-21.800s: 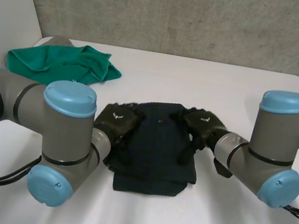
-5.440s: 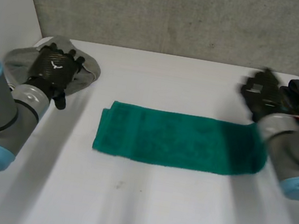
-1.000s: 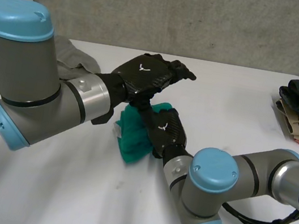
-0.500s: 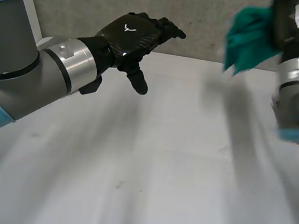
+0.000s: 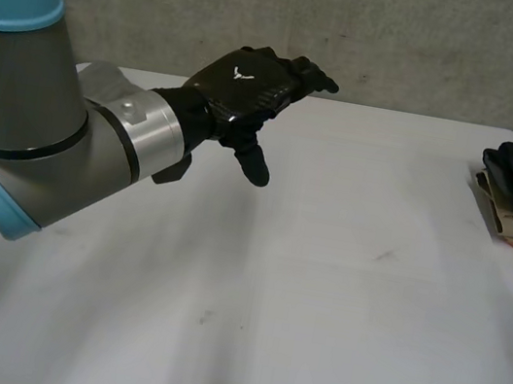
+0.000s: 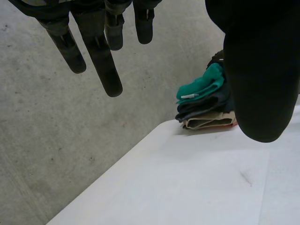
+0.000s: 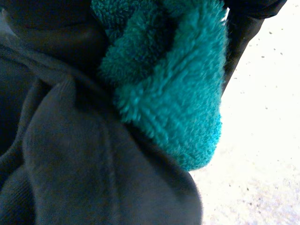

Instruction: Fold the laundry.

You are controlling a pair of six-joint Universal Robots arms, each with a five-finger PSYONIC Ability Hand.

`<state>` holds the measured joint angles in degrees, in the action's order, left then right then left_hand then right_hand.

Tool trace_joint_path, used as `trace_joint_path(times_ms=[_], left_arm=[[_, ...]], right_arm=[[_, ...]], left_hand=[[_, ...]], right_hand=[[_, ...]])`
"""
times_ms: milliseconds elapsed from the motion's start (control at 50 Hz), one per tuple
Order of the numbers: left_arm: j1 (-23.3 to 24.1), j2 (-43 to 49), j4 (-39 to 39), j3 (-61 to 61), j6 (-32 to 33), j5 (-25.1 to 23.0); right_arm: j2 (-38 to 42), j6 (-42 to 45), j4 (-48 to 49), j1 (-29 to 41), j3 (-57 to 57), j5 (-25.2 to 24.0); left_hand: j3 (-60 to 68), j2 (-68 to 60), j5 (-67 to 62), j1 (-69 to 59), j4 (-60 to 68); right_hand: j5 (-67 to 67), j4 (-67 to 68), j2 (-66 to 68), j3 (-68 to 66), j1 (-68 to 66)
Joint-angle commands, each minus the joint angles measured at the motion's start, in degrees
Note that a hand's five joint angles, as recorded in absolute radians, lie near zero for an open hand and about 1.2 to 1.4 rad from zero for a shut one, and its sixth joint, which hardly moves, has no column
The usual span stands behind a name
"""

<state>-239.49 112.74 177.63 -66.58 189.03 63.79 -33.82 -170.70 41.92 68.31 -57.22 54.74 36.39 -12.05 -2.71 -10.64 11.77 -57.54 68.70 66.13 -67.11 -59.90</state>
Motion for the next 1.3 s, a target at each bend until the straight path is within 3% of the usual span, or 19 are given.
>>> trace_joint_path(times_ms=[20, 140, 220, 260, 280, 440, 560, 720, 800, 860, 940, 1000, 1020, 1080, 1100, 1220, 1300], left_arm=[[1.47, -0.15, 0.00, -0.30, 0.02, -0.07], [3.15, -0.41, 0.35, -0.48, -0.06, -0.07], [4.38, -0.76, 0.35, -0.57, -0.06, -0.07], [4.64, -0.85, 0.35, -0.57, -0.06, -0.07], [4.99, -0.94, 0.35, -0.57, -0.06, -0.07], [5.79, -2.34, 0.44, -1.01, -0.07, -0.16], [6.05, -3.31, 0.53, -1.45, -0.15, -0.25], [6.93, -4.89, 1.84, -0.83, -0.24, -0.25], [6.67, -6.47, 3.77, -0.30, -1.99, -0.07], [5.97, -8.40, 4.74, 0.57, -4.98, 0.28], [2.28, -10.78, 5.01, 1.28, -7.01, 4.31], [-3.95, -12.10, 4.75, 1.10, -6.04, 10.55], [-7.71, -12.10, 4.57, 0.75, -4.74, 13.70], [-12.65, -11.75, 3.87, 0.49, -0.78, 16.97], [-15.37, -11.05, 3.17, 0.40, 3.41, 18.29], [-22.76, 1.32, 3.07, 1.36, 22.83, 18.39], [-27.33, 11.06, 4.65, 4.17, 30.23, 16.47]], right_arm=[[-7.48, 0.02, 0.00, -2.13, -8.43, -4.37], [-10.91, -0.07, -0.88, -2.39, -10.81, -7.28], [-11.70, 0.02, -4.65, -3.35, -11.07, -7.37], [-12.76, 0.46, -7.90, -3.79, -11.07, -7.37], [-13.28, 0.55, -8.95, -4.06, -11.07, -7.37], [-20.31, 4.76, -20.64, -11.87, -12.30, -7.90], [-24.88, 12.66, -27.77, -16.98, -11.87, -5.26], [-30.86, 23.31, -28.39, -16.90, -10.81, 8.88], [-36.64, 21.39, -21.82, -6.13, -11.59, 13.81], [-40.69, 17.27, -17.60, 1.79, -14.22, 14.34], [-45.18, 12.43, -13.81, 11.02, -20.37, 13.64], [-47.03, 10.48, -11.44, 18.93, -25.55, 12.24], [-47.04, 10.57, -10.99, 20.88, -26.88, 11.88], [-46.78, 11.61, -11.16, 27.64, -31.53, 11.27], [-46.77, 12.14, -11.42, 28.80, -32.68, 11.27], [-42.48, 19.60, -16.25, 35.92, -39.37, 12.14], [-39.04, 24.62, -19.24, 38.65, -41.04, 13.98]], left_hand=[[-25.34, 1.00, 1.65, -0.41, -0.71], [-25.34, 1.00, 1.65, -0.41, -0.71], [-25.34, 1.00, 1.65, -0.41, -0.71], [-25.34, 1.00, 1.65, -0.41, -0.71], [-25.34, 1.00, 1.65, -0.41, -0.71], [-25.34, 1.00, 1.65, -0.41, -0.71], [-25.50, 1.16, 1.82, -0.25, -0.88], [-25.17, 0.83, 1.49, -0.58, -0.55], [-25.17, 0.83, 1.49, -0.58, -0.55], [-25.00, 0.66, 1.32, -0.75, -0.38], [-24.83, 0.49, 1.15, -0.92, -0.21], [-25.00, 0.66, 1.32, -0.75, -0.38], [-25.17, 0.83, 1.48, -0.58, -0.54], [-25.34, 1.00, 1.65, -0.41, -0.71], [-25.34, 1.00, 1.65, -0.41, -0.71], [-25.51, 1.17, 1.82, -0.24, -0.88], [-25.67, 1.33, 1.99, -0.08, -1.05]], right_hand=[[-12.46, 11.30, 13.87, -12.89, -20.10], [-9.19, 8.03, 10.60, -9.62, -16.83], [25.11, -26.26, -23.70, 24.68, 17.47], [53.81, -54.97, -52.40, 53.38, 46.17], [57.54, -58.70, -56.13, 57.11, 49.90], [57.54, -58.70, -56.13, 57.11, 49.90], [57.54, -58.70, -56.13, 57.11, 49.90], [57.54, -58.70, -56.13, 57.11, 49.90], [57.54, -58.70, -56.13, 57.11, 49.90], [57.54, -58.70, -56.13, 57.11, 49.90], [57.54, -58.70, -56.13, 57.11, 49.90], [57.54, -58.70, -56.13, 57.11, 49.90], [57.54, -58.70, -56.13, 57.11, 49.90], [57.54, -58.70, -56.13, 57.11, 49.90], [57.54, -58.70, -56.13, 57.11, 49.90], [57.54, -58.70, -56.13, 57.11, 49.90], [57.54, -58.70, -56.13, 57.11, 49.90]])
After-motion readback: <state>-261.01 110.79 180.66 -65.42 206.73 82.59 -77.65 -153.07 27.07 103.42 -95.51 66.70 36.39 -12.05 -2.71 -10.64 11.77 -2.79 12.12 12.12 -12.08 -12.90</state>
